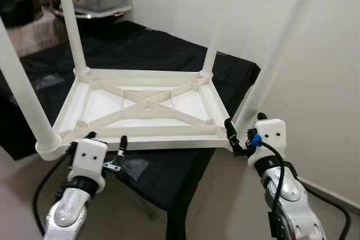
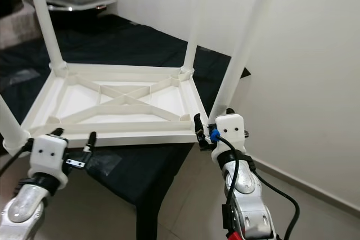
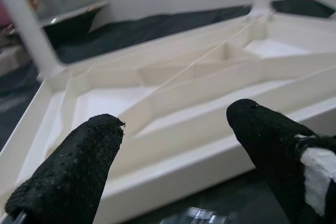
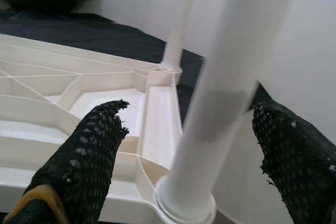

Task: Building children table

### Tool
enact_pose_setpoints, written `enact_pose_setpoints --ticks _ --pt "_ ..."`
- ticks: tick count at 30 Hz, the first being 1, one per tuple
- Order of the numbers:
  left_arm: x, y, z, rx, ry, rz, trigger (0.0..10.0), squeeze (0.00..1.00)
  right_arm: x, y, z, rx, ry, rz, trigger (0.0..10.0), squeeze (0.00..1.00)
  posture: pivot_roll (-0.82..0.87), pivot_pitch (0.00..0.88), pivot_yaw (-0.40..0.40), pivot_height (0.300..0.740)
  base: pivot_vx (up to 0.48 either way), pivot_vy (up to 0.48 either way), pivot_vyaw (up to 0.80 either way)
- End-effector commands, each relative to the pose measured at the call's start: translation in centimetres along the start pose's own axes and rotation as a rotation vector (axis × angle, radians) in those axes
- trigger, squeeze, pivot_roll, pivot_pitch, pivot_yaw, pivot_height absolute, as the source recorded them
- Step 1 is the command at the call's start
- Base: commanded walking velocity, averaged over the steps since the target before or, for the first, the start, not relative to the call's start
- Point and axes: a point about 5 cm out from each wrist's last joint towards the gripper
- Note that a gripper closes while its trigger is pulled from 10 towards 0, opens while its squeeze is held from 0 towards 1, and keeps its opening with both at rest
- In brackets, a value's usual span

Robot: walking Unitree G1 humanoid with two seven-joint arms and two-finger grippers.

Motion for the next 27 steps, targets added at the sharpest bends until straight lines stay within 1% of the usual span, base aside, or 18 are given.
enact_pose_setpoints --ticks 1,3,5,7,8,9,10,12,13,14,17,19,23,24,25,26,27 --pt "-0.6 -0.4 -0.1 -0.024 0.023 0.002 10.0 0.00 -0.1 -0.4 0.3 -0.031 0.018 -0.001 10.0 0.00 -0.02 0.000 -0.057 0.740 0.000 0.000 0.00" --pt "-0.6 -0.4 -0.1 -0.024 0.023 0.002 10.0 0.00 -0.1 -0.4 0.3 -0.031 0.018 -0.001 10.0 0.00 -0.02 0.000 -0.057 0.740 0.000 0.000 0.00" --pt "-0.5 -0.5 -0.5 -0.035 0.019 0.004 10.0 0.00 -0.1 0.0 0.6 -0.026 0.021 0.002 10.0 0.00 -0.03 0.000 -0.043 0.740 0.000 0.000 0.00" --pt "-0.5 -0.5 -0.6 -0.036 0.018 0.003 10.0 0.00 -0.1 0.1 0.6 -0.018 0.021 0.005 10.0 0.00 -0.03 0.000 -0.043 0.740 0.000 0.000 0.00" --pt "-0.5 -0.2 -0.7 -0.021 0.015 0.010 10.0 0.00 0.0 0.6 0.5 0.018 0.015 0.003 10.0 0.00 -0.02 0.000 -0.047 0.740 0.000 0.000 0.00" --pt "-0.5 -0.2 -0.7 -0.021 0.015 0.010 10.0 0.00 0.0 0.6 0.5 0.018 0.015 0.003 10.0 0.00 -0.02 0.000 -0.047 0.740 0.000 0.000 0.00" --pt "-0.4 0.2 -0.5 0.002 0.005 0.040 10.0 0.00 0.3 1.5 0.2 0.113 -0.003 -0.001 10.0 0.00 -0.01 0.000 -0.061 0.740 0.000 0.000 0.00" --pt "-0.4 0.2 -0.5 0.002 0.005 0.040 10.0 0.00 0.3 1.5 0.2 0.113 -0.003 -0.001 10.0 0.00 -0.01 0.000 -0.061 0.740 0.000 0.000 0.00" --pt "-0.3 0.1 -0.4 0.005 -0.003 0.049 10.0 0.00 0.5 1.9 0.0 0.157 -0.014 -0.004 10.0 0.00 0.00 0.000 -0.070 0.740 0.000 0.000 0.00" --pt "-0.2 0.1 -0.3 0.006 -0.009 0.057 10.0 0.00 0.6 2.2 -0.1 0.182 -0.021 -0.005 10.0 0.00 0.00 0.000 -0.073 0.740 0.281 0.000 0.00" --pt "-0.1 0.1 -0.2 0.009 -0.013 0.059 10.0 0.00 0.8 2.4 -0.3 0.199 -0.028 -0.005 10.0 0.00 0.01 0.000 -0.075 0.740 0.296 0.000 0.00" --pt "-0.1 0.2 -0.1 0.012 -0.013 0.059 10.0 0.00 1.1 2.9 -0.6 0.222 -0.040 -0.008 10.0 0.00 0.01 0.000 -0.078 0.740 0.309 0.000 0.00" --pt "-0.2 0.2 0.0 0.011 -0.011 0.058 10.0 0.00 1.2 3.0 -0.6 0.232 -0.045 -0.009 10.0 0.00 0.01 0.000 -0.078 0.740 0.315 0.000 0.00" --pt "-0.1 0.1 0.0 0.009 -0.011 0.059 10.0 0.00 1.2 3.2 -0.7 0.253 -0.047 -0.011 10.0 0.00 0.01 0.000 -0.078 0.740 0.315 0.000 0.00" --pt "-0.1 0.1 -0.1 0.008 -0.012 0.060 10.0 0.00 1.1 3.5 -0.7 0.305 -0.037 -0.031 10.0 0.00 0.01 0.000 -0.079 0.740 0.319 0.000 0.00" --pt "-0.1 0.1 -0.1 0.008 -0.012 0.060 10.0 0.00 1.1 3.5 -0.7 0.305 -0.037 -0.031 10.0 0.00 0.01 0.000 -0.079 0.740 0.319 0.000 0.00" --pt "-0.1 0.0 -0.1 0.007 -0.013 0.062 10.0 0.00 0.9 3.8 -0.7 0.360 -0.026 -0.048 10.0 0.00 0.02 0.000 -0.081 0.740 0.319 0.000 0.00"
Point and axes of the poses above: a point about 5 cm out from each wrist's last joint towards the gripper, its own z axis pointing back from the gripper into the wrist, its own x axis along the axis of the wrist's last joint, y = z × x, and after that the axes turned 13 degrees about z, right-handed
